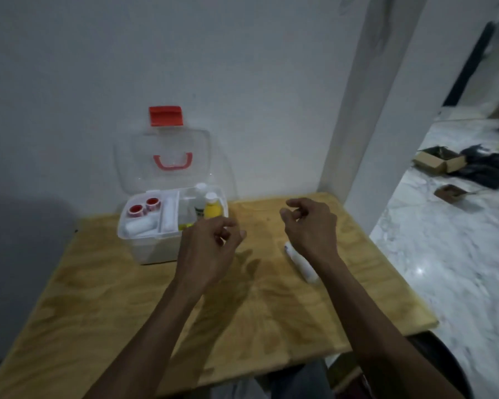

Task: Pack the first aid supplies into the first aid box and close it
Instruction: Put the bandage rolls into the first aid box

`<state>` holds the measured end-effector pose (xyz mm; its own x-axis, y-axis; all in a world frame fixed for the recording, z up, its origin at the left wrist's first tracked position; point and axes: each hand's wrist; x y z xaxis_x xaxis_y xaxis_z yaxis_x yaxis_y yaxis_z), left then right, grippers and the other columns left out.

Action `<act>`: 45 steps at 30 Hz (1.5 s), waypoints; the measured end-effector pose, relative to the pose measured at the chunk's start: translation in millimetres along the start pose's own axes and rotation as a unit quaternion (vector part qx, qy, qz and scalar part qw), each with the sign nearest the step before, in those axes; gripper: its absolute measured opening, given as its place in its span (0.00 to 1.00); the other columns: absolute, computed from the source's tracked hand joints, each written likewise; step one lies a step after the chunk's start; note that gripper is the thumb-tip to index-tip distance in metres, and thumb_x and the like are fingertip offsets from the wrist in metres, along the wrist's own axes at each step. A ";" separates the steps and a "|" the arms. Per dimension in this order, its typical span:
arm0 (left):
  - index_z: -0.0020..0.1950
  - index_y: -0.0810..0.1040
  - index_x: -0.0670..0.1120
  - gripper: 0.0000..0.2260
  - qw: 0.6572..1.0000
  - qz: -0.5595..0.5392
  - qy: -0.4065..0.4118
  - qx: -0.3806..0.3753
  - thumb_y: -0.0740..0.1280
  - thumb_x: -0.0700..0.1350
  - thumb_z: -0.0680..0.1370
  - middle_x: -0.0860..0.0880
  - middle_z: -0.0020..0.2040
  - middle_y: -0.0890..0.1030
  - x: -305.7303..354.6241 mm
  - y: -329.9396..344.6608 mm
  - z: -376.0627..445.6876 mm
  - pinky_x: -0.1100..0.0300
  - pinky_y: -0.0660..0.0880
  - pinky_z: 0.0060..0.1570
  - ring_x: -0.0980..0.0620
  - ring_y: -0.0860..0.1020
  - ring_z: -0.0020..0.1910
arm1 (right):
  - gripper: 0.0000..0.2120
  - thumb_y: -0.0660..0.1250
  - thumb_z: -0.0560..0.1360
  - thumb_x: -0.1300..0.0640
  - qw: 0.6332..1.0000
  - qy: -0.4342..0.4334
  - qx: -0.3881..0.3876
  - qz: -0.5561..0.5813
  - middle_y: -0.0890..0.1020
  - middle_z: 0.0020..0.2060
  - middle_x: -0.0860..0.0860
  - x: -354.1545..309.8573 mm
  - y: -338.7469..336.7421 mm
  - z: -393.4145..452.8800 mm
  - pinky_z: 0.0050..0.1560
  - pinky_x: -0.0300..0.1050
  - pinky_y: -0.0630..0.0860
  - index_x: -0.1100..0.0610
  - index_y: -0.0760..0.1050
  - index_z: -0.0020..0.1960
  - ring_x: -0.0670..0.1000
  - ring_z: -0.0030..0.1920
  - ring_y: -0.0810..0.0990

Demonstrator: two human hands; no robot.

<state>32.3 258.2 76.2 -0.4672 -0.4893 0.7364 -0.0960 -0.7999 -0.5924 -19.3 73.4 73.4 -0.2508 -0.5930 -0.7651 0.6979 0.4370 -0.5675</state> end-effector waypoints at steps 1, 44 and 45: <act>0.53 0.84 0.50 0.13 1.000 0.005 -0.013 -0.018 0.73 0.54 0.72 0.53 0.37 0.83 3.2 15.5 -1.1 0.58 0.79 0.43 0.57 0.80 0.37 | 0.11 0.70 0.74 0.51 1.000 0.021 -0.001 -0.009 0.84 0.41 0.50 15.1 -7.2 3.3 0.46 0.37 0.69 0.52 0.82 0.55 0.48 0.43 0.82; 0.52 0.80 0.54 0.08 0.998 -0.056 0.032 -0.005 0.70 0.49 0.74 0.55 0.40 0.83 30.4 81.8 4.5 0.57 0.80 0.36 0.61 0.81 0.38 | 0.09 0.72 0.73 0.56 0.991 -0.066 -0.014 0.120 0.83 0.43 0.42 63.8 -27.9 -3.4 0.42 0.28 0.75 0.54 0.81 0.53 0.38 0.43 0.81; 0.53 0.79 0.54 0.08 0.997 -0.068 0.044 0.006 0.70 0.49 0.74 0.55 0.41 0.83 29.1 76.8 2.4 0.56 0.81 0.37 0.62 0.81 0.39 | 0.09 0.72 0.73 0.57 0.989 -0.078 -0.011 0.127 0.83 0.43 0.42 59.4 -27.6 -5.2 0.42 0.28 0.75 0.54 0.81 0.52 0.38 0.43 0.81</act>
<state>13.4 181.7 52.9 -0.5258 -0.3445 0.7777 -0.1540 -0.8607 -0.4853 -57.0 29.6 42.0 0.0379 -0.5584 -0.8287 0.7096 0.5990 -0.3711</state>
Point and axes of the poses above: each hand's wrist, its own z-axis towards the middle knuckle, its own y-axis out of the palm, x = y × z
